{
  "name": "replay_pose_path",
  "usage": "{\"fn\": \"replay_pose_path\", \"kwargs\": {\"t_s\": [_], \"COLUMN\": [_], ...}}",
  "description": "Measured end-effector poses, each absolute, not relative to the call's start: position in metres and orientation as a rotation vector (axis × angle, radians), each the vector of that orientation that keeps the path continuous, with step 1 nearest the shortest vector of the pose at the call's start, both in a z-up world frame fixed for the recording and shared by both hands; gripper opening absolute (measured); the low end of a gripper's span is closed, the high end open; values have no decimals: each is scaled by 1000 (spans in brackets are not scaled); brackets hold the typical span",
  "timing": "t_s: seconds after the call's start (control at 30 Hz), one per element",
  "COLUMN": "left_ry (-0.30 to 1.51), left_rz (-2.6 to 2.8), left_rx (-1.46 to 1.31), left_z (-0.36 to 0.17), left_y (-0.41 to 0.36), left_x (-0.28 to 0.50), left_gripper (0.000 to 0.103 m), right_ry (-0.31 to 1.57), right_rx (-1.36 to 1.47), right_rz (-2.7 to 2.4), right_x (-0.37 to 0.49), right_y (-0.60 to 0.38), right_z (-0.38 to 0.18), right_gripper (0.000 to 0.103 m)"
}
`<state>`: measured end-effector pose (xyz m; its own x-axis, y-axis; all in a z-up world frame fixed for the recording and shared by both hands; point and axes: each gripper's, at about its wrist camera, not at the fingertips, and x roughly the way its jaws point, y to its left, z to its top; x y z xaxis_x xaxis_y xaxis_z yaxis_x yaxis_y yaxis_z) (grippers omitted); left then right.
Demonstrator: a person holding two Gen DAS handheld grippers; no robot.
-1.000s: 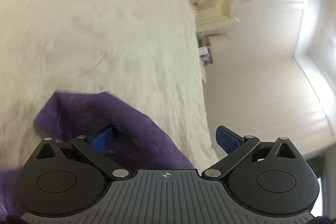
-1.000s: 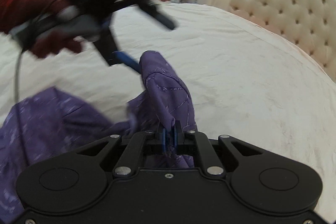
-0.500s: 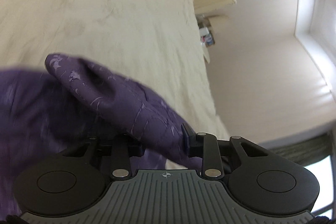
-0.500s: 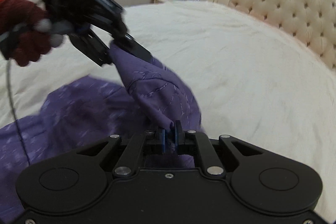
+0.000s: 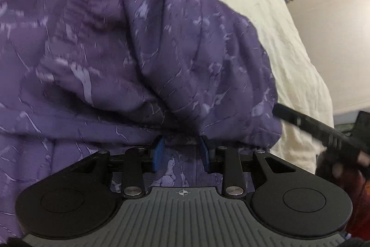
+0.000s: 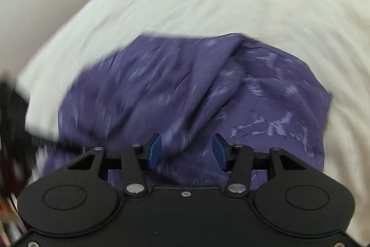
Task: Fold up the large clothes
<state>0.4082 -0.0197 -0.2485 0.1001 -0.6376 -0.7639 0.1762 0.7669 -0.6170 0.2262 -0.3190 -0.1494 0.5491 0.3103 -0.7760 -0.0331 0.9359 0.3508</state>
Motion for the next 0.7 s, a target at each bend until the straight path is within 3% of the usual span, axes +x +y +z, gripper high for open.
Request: {"fn": "replay_pose_path", "kwargs": {"t_s": [0.07, 0.17, 0.33, 0.37, 0.4, 0.43, 0.6, 0.7], "left_ry": [1311, 1252, 1197, 1192, 1185, 1178, 1136, 1151], "left_rz": [-645, -658, -629, -623, -621, -620, -594, -498], "left_rx": [-377, -326, -289, -288, -289, -287, -258, -196], "left_z": [-237, -221, -211, -211, -211, -209, -215, -229], "left_y": [-13, -12, -12, -13, -15, -18, -33, -41], "left_x": [409, 424, 453, 461, 468, 472, 484, 472], "left_gripper": [33, 45, 54, 57, 57, 58, 59, 59], "right_ry": [950, 942, 1010, 1024, 1026, 1014, 883, 940], "right_rx": [426, 532, 610, 646, 662, 648, 421, 400], "right_rz": [135, 72, -3, -23, -31, -18, 76, -11], "right_x": [236, 256, 283, 285, 288, 291, 291, 294], "right_y": [-332, -340, -333, -334, -334, -331, -311, -319], "right_z": [-152, -161, -191, -196, -197, -194, -154, -169], "right_gripper": [58, 59, 59, 55, 30, 15, 14, 17]}}
